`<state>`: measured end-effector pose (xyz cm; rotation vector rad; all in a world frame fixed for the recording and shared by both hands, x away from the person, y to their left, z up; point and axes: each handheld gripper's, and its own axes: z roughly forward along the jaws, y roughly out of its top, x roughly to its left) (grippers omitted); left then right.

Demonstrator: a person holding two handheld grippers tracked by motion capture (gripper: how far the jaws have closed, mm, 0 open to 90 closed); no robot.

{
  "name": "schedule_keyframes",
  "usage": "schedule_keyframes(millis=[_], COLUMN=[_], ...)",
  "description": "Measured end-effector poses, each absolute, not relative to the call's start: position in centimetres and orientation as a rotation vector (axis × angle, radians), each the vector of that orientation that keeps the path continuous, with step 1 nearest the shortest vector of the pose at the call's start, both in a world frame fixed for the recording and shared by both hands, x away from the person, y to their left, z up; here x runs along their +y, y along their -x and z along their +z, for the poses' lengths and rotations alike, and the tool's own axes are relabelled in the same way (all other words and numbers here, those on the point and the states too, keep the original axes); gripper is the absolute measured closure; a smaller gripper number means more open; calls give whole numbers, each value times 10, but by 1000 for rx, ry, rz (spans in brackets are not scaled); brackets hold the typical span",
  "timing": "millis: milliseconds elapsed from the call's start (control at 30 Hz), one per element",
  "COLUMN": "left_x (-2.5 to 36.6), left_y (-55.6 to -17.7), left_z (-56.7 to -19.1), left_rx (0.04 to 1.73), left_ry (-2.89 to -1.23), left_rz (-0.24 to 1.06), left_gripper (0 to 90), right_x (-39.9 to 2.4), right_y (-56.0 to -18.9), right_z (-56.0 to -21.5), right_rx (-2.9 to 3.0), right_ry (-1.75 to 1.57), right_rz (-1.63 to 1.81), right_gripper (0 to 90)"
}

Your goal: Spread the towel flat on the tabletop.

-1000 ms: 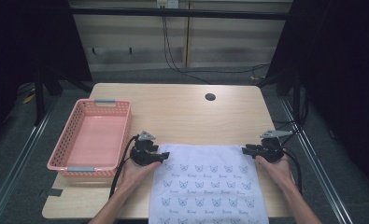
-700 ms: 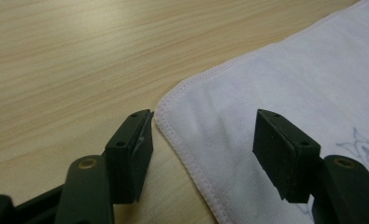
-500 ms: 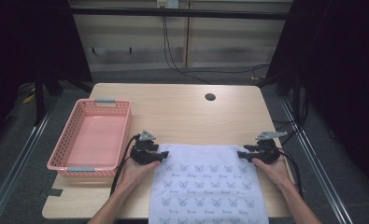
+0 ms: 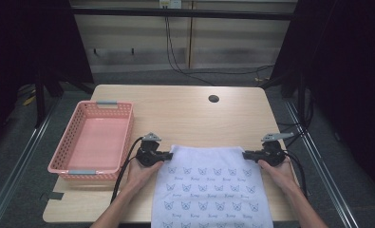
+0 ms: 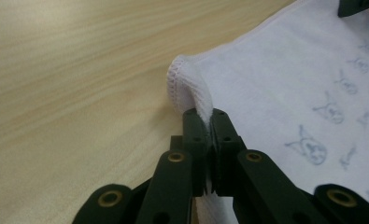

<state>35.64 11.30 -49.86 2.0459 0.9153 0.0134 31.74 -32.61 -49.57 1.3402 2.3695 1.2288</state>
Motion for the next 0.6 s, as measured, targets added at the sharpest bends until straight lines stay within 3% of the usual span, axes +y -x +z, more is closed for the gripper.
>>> schedule_keyframes(millis=[600], left_x=[128], left_y=[-379], left_z=[-434], left_rx=[845], left_ry=[-1941], left_rz=[108], left_gripper=[873], right_x=[-335], right_y=[-347], right_z=[-432], right_rx=[2174], right_ry=[-1318], right_rz=[1457], right_gripper=[843])
